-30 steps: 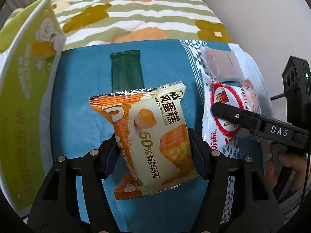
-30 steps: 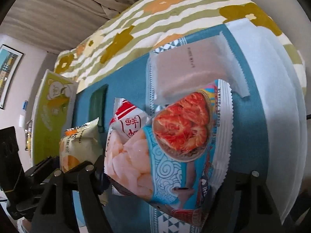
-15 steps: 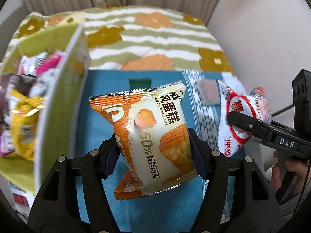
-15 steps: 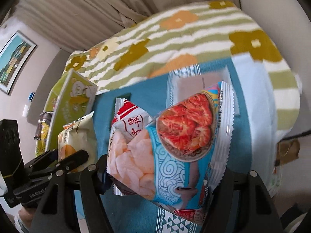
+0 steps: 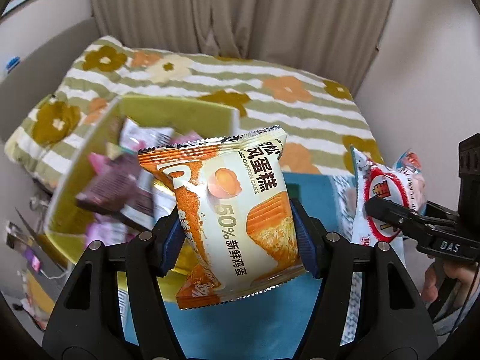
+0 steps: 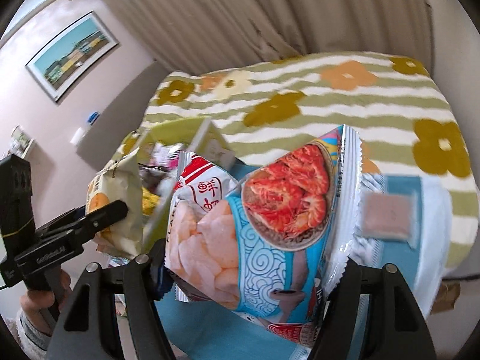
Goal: Organize snacks
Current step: 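Carry both packets into the cardboard box and open both tools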
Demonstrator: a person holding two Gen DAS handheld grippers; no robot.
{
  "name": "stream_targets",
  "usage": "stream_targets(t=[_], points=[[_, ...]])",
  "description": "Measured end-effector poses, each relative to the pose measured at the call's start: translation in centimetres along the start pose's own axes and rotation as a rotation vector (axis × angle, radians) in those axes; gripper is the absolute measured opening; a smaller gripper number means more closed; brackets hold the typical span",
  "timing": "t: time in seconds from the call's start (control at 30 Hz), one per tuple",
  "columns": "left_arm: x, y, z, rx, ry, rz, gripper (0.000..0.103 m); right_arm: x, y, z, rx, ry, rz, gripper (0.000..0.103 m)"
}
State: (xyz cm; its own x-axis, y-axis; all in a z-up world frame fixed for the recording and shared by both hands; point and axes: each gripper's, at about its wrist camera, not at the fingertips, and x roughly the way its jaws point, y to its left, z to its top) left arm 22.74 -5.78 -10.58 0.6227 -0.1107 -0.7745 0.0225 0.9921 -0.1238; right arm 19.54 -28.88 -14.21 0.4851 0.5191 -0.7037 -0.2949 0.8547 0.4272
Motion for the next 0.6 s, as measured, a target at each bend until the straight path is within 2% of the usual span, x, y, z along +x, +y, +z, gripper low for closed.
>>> stream_targets(t=[0.17, 0.3, 0.6], points=[[0.0, 4.6, 2.9, 0.008, -0.018, -0.010, 0.061, 2.1, 4.5, 2.8, -0.055, -0.035, 0.014, 0.066], [1.0, 7.9, 6.0, 0.036, -0.014, -0.027, 0.061, 4.0, 7.4, 4.8, -0.048, -0.058, 0.004, 0.066], [7.0, 14.7, 12.4, 0.133, 0.051, -0.063, 0.061, 9.0, 11.7, 8.1, 0.029, -0.068, -0.066, 0.067]])
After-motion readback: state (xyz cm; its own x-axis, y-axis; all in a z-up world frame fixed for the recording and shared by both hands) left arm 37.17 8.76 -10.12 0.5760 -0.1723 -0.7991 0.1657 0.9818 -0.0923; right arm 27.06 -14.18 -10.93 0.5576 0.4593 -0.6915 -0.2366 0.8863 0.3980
